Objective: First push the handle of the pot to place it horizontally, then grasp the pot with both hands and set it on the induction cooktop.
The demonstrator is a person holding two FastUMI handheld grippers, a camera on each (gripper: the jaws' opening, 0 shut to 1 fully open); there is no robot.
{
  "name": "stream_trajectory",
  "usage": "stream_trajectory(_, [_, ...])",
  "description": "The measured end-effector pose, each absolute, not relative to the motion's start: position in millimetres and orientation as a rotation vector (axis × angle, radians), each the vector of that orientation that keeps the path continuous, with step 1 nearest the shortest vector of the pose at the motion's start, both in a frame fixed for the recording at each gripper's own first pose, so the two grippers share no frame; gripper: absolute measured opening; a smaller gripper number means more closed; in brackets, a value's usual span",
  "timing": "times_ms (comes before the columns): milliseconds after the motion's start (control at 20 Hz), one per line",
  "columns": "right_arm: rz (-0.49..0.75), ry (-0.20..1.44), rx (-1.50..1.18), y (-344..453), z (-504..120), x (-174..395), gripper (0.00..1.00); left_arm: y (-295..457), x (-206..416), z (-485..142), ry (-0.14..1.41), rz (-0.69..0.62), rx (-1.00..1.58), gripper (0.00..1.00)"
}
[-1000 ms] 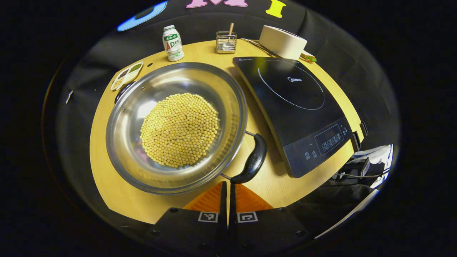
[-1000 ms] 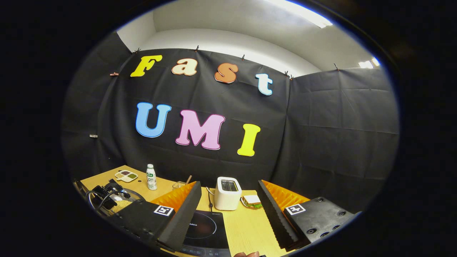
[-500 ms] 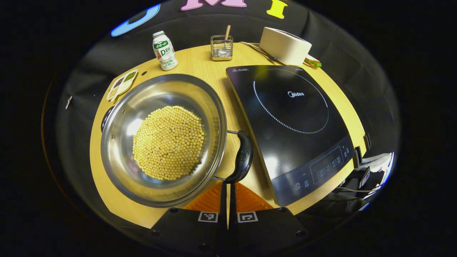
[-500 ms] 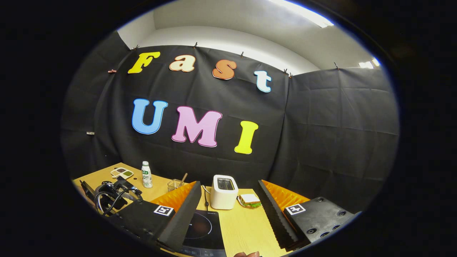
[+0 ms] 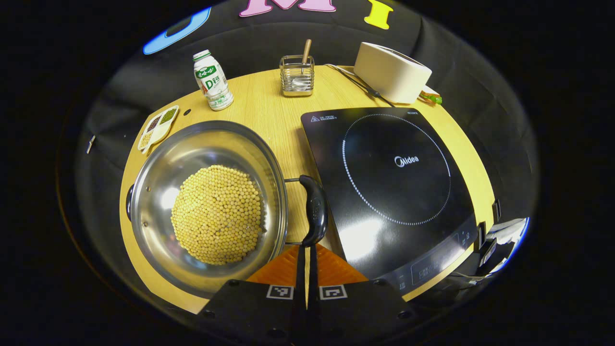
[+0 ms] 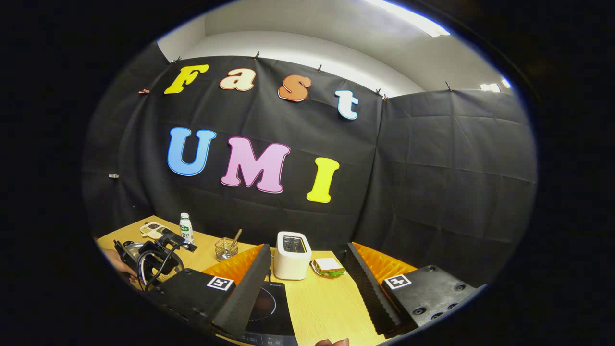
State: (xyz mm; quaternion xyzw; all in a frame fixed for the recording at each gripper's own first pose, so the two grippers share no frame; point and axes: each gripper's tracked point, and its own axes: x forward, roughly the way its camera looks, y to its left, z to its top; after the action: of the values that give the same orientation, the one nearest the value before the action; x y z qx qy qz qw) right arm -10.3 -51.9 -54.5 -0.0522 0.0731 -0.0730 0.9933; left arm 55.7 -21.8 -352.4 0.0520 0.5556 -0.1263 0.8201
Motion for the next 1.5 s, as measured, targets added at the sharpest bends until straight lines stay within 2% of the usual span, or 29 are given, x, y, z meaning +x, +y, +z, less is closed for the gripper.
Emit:
stream_trajectory(300, [-0.161, 0.148, -0.116, -53, -57, -9, 0.98, -29, 84, -354, 1.153, -0.259, 0.096, 0.05])
stream_trajectory(550, [-0.148, 0.159, -0.11, -45, -60, -6, 0.98, -33, 79, -339, 1.091, -0.278, 0.075, 0.05])
stream_trajectory(800, [-0.039, 0.201, -0.091, -4, -73, 10, 0.98, -25, 62, -292, 0.933, -0.322, -0.054, 0.07])
stream_trajectory(950, [0.054, 0.218, -0.076, 33, -80, 21, 0.98, 6, 58, -262, 0.832, -0.302, -0.092, 0.63])
stream_trajectory(1000, [0.085, 0.227, -0.064, 47, -83, 25, 0.98, 21, 59, -252, 0.797, -0.277, -0.087, 0.7])
stream_trajectory(1050, [0.114, 0.236, -0.053, 61, -88, 29, 0.98, 39, 61, -243, 0.761, -0.247, -0.08, 0.86])
stream_trajectory(1150, [0.169, 0.262, -0.051, 87, -99, 37, 0.98, 79, 66, -229, 0.708, -0.186, -0.066, 0.93])
stream_trajectory(1500, [0.324, 0.423, 0.027, 171, -159, 48, 0.98, 188, 72, -241, 0.692, -0.081, -0.047, 0.94])
